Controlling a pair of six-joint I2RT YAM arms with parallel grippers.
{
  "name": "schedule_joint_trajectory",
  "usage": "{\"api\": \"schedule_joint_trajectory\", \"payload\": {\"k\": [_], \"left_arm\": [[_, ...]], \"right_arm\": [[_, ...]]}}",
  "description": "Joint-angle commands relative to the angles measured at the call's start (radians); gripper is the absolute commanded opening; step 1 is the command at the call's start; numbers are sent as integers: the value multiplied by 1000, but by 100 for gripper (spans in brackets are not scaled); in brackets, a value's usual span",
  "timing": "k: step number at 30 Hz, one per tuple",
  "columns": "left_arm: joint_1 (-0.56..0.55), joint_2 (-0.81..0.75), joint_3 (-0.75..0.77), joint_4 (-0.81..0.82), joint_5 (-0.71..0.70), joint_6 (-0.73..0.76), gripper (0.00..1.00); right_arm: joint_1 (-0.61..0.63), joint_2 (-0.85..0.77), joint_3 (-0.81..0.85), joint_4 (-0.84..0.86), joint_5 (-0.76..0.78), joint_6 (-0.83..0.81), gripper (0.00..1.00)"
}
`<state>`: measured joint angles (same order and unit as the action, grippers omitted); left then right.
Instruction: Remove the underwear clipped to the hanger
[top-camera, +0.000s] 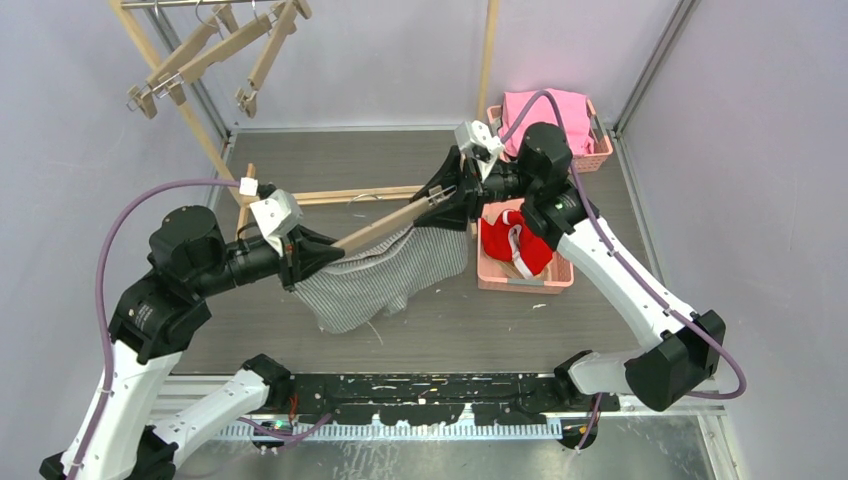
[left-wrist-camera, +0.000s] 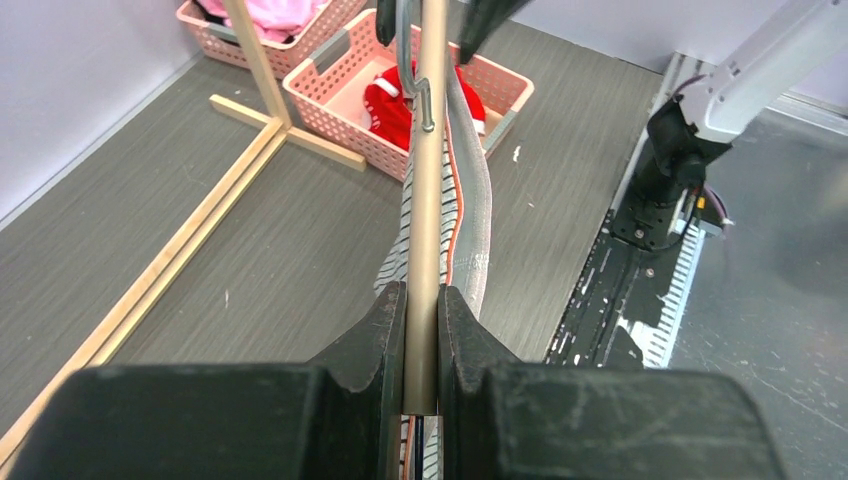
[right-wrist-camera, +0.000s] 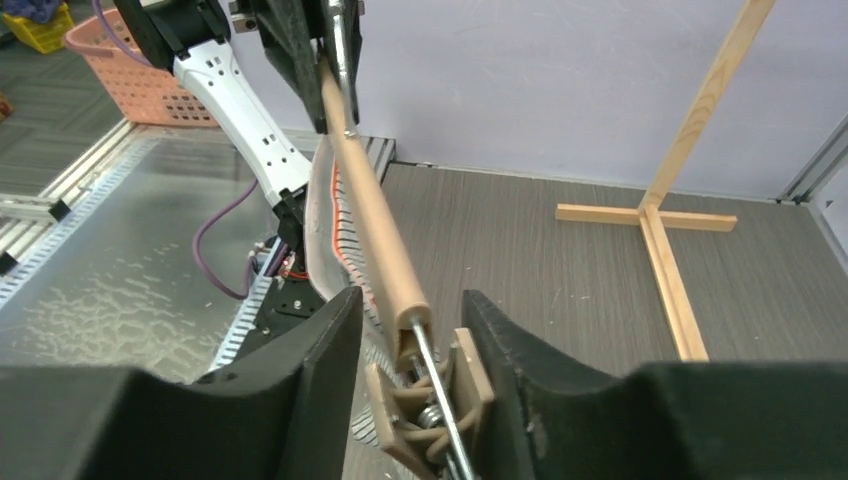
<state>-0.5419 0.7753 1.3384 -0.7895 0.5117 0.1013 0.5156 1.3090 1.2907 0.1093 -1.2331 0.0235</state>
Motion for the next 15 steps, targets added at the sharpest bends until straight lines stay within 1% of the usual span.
{"api": "schedule_joint_trajectory", "payload": {"k": [1,4,5,7,8,9,10,12,13,15], "left_arm": [[3,-2,45,44,8,20,0],[3,7,39,38,-15,23,0],[3,10,34,36,-20,24,0],[3,18,23,36,-33,27,0],[3,20,16,38,-36,28,0],[3,21,12,42,-35,26,0],[3,21,7,47,-30,25,0],[4,19,5,57,-29,16,0],[4,19,4,63,-29,11,0],[3,18,1,82,-20,-4,0]], "right_arm": [[-5,-8,25,18,-15,4,35],[-5,-10,23,18,-10,2,8],[-5,-12,21,18,-7,2,2],[-5,-18,12,18,0,-7,1],[-6,-21,9,18,8,-8,14],[-6,-22,6,14,18,-8,32],[-6,-22,6,11,23,-11,40],[-7,-22,3,2,39,-19,67],[-8,-22,0,0,48,-21,73],[-8,-23,-12,2,72,-23,82]]}}
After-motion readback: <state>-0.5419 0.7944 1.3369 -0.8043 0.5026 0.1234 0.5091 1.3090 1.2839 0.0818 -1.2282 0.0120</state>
